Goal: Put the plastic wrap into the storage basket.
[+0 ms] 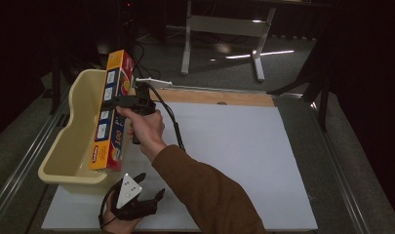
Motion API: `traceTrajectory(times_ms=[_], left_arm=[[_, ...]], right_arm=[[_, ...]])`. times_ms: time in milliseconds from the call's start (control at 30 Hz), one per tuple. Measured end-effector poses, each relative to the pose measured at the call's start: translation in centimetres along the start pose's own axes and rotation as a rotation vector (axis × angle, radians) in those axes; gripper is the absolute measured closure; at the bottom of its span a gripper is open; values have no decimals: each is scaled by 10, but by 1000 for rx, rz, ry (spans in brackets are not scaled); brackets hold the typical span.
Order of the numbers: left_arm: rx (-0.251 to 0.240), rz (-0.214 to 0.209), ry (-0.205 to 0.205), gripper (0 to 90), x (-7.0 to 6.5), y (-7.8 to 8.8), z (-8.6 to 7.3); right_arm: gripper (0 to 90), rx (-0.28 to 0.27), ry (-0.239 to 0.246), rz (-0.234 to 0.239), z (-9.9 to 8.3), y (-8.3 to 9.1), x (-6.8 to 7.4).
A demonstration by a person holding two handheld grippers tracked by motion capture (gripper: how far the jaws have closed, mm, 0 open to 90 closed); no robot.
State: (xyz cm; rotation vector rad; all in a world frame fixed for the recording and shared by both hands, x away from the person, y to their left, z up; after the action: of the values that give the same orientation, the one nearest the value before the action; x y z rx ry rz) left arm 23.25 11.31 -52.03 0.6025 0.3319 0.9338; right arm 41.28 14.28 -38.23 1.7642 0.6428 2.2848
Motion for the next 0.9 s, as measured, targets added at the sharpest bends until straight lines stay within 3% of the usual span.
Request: traceTrajectory(times_ms=[567,900], left_arm=[[-10,-6,10,210,0,3,-1],[-13,-11,11,210,0,3,-1]], right_arm=[[405,26,-46,-9,4,-27,-7],[404,17,-113,-13,7,-46,-18]])
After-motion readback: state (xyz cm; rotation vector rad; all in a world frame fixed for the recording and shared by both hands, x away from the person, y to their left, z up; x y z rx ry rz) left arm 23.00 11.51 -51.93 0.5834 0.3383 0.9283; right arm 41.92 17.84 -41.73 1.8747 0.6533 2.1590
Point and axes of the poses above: each handheld gripper's, and its own axes: y roughly backward along the jaws, z roughly out of its top, x roughly to its left, the point moved 6 cm from there along -y, roughly forward along the jaws, and after that the axes turned 11 degrees about x, right-handed, at the moved point
